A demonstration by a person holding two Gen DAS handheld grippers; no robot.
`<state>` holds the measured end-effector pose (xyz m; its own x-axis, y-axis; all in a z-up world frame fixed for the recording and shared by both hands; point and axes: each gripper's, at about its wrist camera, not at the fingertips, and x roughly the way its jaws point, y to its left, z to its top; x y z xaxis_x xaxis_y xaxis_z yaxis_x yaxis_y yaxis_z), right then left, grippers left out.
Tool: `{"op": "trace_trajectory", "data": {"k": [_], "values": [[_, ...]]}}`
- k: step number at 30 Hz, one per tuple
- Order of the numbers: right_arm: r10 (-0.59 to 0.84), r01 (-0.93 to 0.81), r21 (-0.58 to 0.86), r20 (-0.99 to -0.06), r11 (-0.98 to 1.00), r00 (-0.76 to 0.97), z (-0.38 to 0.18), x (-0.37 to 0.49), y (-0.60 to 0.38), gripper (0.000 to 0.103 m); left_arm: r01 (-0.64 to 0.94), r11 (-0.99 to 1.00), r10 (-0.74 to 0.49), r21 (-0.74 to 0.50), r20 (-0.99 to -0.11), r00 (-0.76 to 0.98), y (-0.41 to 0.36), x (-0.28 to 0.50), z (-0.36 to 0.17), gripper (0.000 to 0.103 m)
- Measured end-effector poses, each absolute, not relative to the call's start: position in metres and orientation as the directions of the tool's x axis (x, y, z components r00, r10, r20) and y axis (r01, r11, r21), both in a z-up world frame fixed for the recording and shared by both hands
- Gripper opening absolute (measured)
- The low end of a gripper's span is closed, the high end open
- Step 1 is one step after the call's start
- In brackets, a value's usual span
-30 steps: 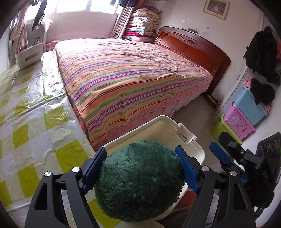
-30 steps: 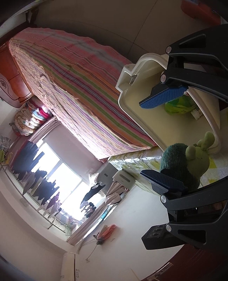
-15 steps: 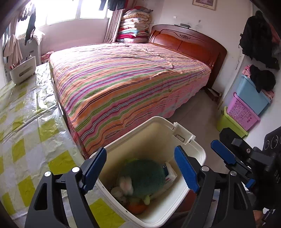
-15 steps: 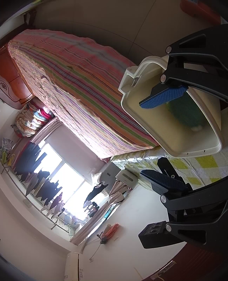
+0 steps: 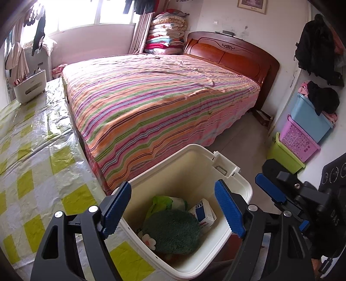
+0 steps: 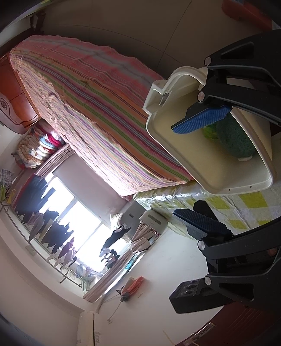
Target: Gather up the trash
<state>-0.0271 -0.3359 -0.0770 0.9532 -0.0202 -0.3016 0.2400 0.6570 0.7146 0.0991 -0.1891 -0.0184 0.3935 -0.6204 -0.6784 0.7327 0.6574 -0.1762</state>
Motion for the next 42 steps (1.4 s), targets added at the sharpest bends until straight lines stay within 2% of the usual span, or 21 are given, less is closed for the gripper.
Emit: {"op": "trace_trajectory", "data": {"k": [5,9,16,23,30,42], "values": [[-0.023,0.249,0.696,-0.316,0.673,0.948,-0.077,-0.022,-0.329,0.071,0.710,0.681,-0.613,-0.178,-0.669,0.420,-0.176,0.095,-0.014,0.077],[-0.050,0.264,0.649,-0.329,0.713,0.943,-0.073,-0.020,-0.319,0.071,0.660,0.738,-0.562,-0.141,-0.669,0.486,-0.159,0.091,-0.013,0.077],[-0.139,0.314,0.467,-0.371,0.827,0.918,-0.056,-0.032,-0.279,0.080,0.535,0.843,-0.431,-0.056,-0.666,0.609,-0.113,0.076,-0.013,0.077],[-0.125,0.259,0.304,-0.398,0.917,0.909,-0.031,-0.044,-0.211,0.087,0.421,0.906,-0.344,-0.041,-0.651,0.676,-0.058,0.052,-0.006,0.077],[-0.085,0.211,0.255,-0.430,0.944,0.899,-0.026,-0.056,-0.167,0.087,0.359,0.932,-0.245,0.046,-0.649,0.720,-0.027,0.031,-0.005,0.077],[-0.060,0.163,0.221,-0.409,0.961,0.911,0.001,-0.104,-0.134,0.090,0.279,0.958,-0.184,0.061,-0.617,0.765,0.016,-0.019,0.009,0.077]]}}
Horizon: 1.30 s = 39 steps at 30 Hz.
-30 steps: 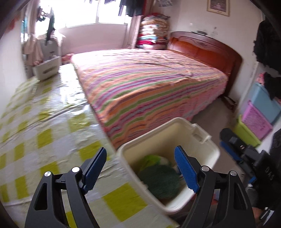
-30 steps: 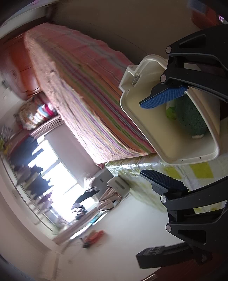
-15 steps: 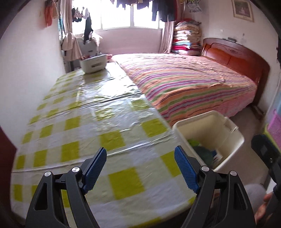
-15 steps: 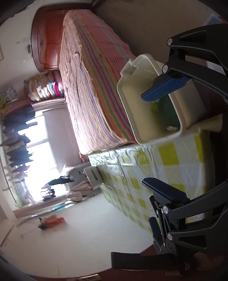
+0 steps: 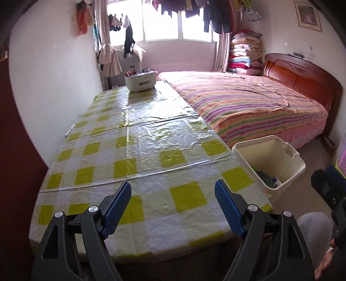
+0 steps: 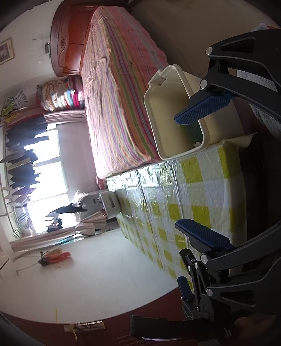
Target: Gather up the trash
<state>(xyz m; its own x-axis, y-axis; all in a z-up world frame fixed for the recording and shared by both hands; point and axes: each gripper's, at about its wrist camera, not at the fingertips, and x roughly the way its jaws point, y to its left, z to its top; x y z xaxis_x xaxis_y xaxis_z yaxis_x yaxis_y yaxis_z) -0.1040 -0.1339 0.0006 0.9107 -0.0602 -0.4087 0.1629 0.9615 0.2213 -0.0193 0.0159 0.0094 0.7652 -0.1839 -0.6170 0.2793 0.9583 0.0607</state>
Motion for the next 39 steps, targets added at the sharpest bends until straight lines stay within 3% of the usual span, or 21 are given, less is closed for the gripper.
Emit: {"op": "trace_trajectory", "data": {"k": [13,39], "values": [[-0.083,0.182,0.219,-0.398,0.959,0.914,0.019,-0.094,-0.143,0.091,0.233,0.965,-0.121,0.124,-0.577,0.807,0.026,-0.024,0.026,0.082],[-0.163,0.319,0.267,-0.475,0.909,0.865,-0.010,-0.024,-0.195,0.092,0.374,0.909,-0.173,0.186,-0.647,0.743,-0.025,0.040,0.020,0.082]]}}
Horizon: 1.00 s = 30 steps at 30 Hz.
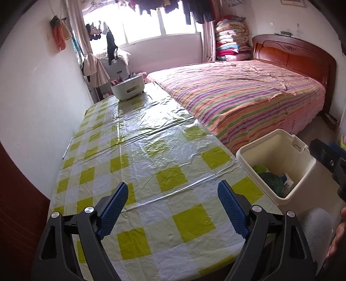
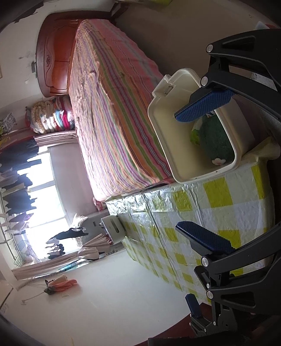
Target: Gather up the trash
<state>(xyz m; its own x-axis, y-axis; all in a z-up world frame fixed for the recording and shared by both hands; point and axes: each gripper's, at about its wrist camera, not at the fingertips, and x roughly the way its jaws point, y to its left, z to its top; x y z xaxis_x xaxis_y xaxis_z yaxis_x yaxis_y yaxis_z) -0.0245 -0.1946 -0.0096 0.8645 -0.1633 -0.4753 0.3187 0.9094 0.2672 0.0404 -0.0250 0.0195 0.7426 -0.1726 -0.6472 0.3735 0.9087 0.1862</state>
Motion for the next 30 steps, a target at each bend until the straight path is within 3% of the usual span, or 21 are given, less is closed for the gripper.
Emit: {"op": "trace_trajectory", "data": {"k": [20,30], "values": [[-0.153,0.338,0.307,-0.496,0.890,0.855,-0.025,-0.023,-0.220,0.092,0.430,0.880,-0.179,0.203,-0.696,0.695,-0.062,0.048,0.008,0.082],[-0.165,0.350,0.308,-0.495,0.885,0.853,-0.024,-0.028,-0.224,0.092,0.469,0.864,-0.243,0.182,-0.666,0.705,-0.071,0.039,0.012,0.082]]}}
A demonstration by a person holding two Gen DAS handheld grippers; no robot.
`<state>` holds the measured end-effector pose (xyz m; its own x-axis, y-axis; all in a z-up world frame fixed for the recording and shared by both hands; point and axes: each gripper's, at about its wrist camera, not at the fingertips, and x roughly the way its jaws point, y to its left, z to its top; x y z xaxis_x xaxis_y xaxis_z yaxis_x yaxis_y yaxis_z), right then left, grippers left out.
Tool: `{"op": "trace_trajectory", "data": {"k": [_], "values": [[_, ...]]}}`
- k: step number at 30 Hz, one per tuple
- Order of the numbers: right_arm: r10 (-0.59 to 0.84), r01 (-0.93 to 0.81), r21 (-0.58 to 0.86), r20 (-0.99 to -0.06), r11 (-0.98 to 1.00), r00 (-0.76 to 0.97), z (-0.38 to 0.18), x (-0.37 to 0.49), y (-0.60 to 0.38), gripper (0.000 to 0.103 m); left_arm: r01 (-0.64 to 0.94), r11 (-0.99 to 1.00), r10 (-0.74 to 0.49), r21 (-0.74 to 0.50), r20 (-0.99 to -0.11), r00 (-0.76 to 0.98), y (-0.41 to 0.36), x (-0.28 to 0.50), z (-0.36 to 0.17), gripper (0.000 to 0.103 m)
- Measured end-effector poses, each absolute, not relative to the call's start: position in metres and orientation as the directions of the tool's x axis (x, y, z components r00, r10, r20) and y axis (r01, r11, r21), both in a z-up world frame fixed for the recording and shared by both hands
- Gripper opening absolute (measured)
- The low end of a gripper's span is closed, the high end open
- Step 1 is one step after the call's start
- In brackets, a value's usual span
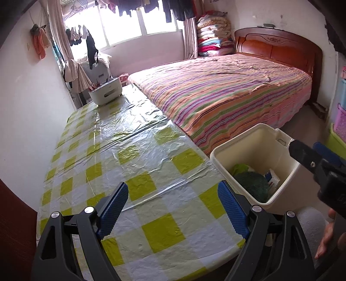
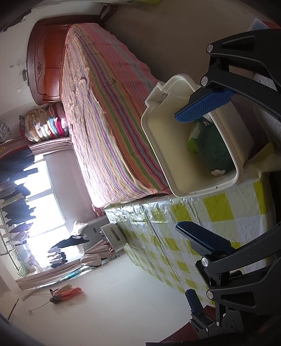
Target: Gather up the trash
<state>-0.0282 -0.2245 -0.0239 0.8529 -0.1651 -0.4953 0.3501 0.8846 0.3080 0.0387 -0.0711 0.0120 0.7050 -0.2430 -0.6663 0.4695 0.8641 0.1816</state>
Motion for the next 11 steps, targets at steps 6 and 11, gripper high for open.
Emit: {"op": "trace_trajectory", "data": {"k": [6,11], "values": [[-0.163,0.346,0.307,-0.492,0.887,0.855,-0.0244,-0.0297,-0.2249,0.092,0.461,0.871,-0.229,0.170,-0.690,0.687,-0.0700,0.0430,0.0098,0.082],[-0.161,0.344,0.306,-0.492,0.888,0.855,-0.0248,-0.0300,-0.2241,0.092,0.446,0.879,-0.211,0.165,-0.705,0.677,-0.0659,0.0440,0.0070,0.082]]}}
